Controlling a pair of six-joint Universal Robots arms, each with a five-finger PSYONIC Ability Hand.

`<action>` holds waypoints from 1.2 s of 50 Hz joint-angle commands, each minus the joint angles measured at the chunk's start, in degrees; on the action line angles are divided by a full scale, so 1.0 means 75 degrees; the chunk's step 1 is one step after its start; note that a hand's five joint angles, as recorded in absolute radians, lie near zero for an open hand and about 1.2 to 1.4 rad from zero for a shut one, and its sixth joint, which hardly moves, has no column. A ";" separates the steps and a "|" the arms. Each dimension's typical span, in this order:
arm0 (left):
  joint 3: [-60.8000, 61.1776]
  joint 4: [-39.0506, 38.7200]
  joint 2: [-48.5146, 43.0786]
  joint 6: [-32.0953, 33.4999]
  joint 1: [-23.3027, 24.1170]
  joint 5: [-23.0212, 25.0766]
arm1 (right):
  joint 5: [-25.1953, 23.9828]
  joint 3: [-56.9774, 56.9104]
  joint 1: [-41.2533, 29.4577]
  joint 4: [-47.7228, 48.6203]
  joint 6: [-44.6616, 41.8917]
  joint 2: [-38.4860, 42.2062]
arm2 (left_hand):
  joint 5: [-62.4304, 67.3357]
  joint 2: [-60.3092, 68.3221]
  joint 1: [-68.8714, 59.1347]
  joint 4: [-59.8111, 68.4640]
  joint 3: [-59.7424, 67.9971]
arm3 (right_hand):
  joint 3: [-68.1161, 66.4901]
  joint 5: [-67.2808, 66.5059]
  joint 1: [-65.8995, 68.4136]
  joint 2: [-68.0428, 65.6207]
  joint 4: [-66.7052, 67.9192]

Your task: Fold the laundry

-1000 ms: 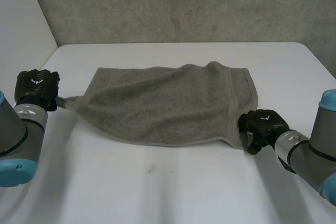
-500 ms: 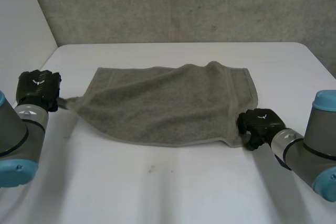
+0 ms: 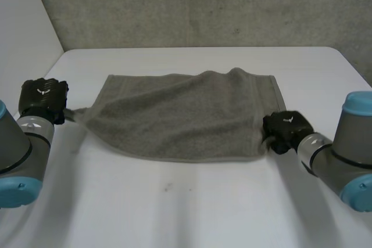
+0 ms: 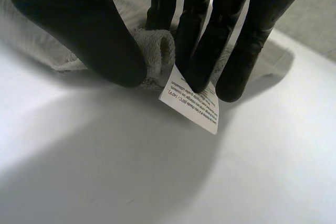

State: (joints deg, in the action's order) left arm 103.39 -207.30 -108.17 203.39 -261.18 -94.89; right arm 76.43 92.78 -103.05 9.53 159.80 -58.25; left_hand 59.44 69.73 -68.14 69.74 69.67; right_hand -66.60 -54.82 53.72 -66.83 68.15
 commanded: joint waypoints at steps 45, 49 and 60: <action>-0.2418 0.2972 -0.1385 0.1417 0.0898 0.0488 | 0.0860 -0.1894 0.1260 -0.2852 -0.3038 -0.0167 | 0.1408 0.1369 -0.1581 0.1368 0.1377 | -0.1786 -0.2024 0.3503 -0.1756 0.1579; -0.3527 0.2387 -0.2343 0.1440 0.0968 0.0395 | 0.1035 -0.2641 0.1073 -0.2105 -0.2874 0.0511 | 0.1408 0.1369 -0.1581 0.1368 0.1377 | -0.1786 -0.2024 0.3503 -0.1756 0.1579; -0.5205 0.1976 -0.3716 0.1452 0.1132 0.0067 | 0.1622 -0.3206 0.0756 -0.0382 -0.2897 0.1052 | 0.1408 0.1369 -0.1581 0.1368 0.1377 | -0.1786 -0.2024 0.3503 -0.1756 0.1579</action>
State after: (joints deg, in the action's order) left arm 69.37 -191.01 -132.12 214.18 -253.20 -92.85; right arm 86.93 69.44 -96.62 0.07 138.55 -51.12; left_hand 59.44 69.73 -68.39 69.75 69.68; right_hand -67.81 -56.27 53.72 -67.17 68.33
